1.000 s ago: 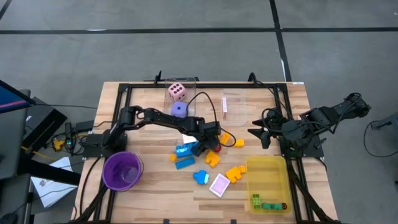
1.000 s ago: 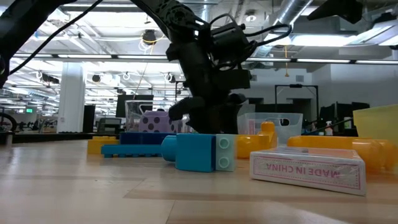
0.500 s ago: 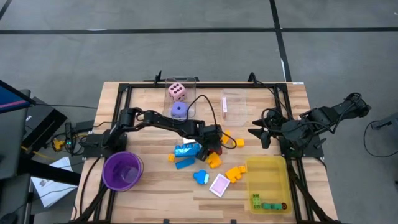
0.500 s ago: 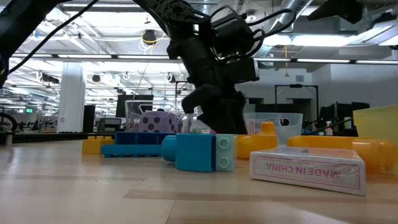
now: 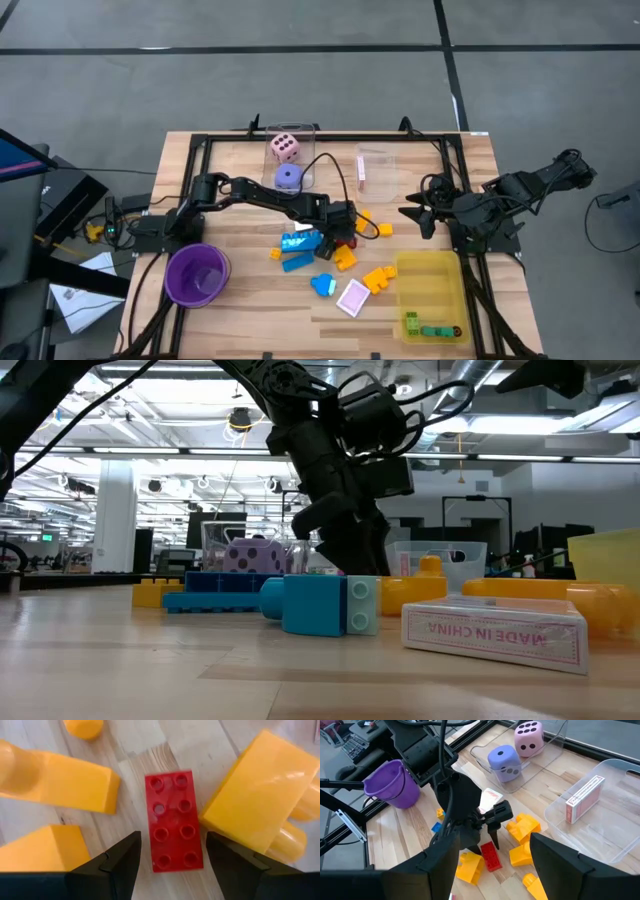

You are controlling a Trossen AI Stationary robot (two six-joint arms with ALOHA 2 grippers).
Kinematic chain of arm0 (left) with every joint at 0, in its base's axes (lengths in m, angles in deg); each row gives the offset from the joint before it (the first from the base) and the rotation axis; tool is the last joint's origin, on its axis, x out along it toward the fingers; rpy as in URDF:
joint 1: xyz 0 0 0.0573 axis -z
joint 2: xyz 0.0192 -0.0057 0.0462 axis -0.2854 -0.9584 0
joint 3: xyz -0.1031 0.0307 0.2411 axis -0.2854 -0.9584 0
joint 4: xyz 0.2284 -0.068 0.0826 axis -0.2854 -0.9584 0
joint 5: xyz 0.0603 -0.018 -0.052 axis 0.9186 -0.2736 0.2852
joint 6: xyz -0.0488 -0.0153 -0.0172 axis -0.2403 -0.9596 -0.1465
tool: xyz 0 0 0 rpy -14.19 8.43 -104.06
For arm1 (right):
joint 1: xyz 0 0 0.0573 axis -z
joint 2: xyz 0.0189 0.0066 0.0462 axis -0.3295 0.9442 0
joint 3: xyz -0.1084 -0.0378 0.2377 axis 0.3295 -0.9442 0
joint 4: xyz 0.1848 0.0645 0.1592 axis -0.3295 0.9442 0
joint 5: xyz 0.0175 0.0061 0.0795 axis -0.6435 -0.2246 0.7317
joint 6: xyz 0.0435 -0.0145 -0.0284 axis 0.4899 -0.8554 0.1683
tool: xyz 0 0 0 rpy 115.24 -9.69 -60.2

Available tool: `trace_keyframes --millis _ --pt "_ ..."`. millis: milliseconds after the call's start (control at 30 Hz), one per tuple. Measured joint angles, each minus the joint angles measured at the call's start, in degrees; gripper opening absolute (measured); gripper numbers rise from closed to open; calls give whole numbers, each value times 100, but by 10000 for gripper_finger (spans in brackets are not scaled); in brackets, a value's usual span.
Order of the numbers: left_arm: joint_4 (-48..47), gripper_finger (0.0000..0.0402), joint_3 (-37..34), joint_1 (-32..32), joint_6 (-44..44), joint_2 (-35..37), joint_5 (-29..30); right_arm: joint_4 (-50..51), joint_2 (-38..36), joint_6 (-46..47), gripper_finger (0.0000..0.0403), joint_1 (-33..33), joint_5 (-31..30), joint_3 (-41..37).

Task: Pick & Place Toys
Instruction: Put the red game piece into the bin

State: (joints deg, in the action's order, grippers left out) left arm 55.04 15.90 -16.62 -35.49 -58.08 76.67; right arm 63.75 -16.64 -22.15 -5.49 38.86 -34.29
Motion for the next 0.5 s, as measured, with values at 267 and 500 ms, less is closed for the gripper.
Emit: trace_keyframes --millis 267,500 --pt "-135 153 0 0 -121 0 -3 0 0 2 234 0 55 0" --pt "-128 137 0 -2 -365 3 -2 -2 2 3 234 0 87 0"
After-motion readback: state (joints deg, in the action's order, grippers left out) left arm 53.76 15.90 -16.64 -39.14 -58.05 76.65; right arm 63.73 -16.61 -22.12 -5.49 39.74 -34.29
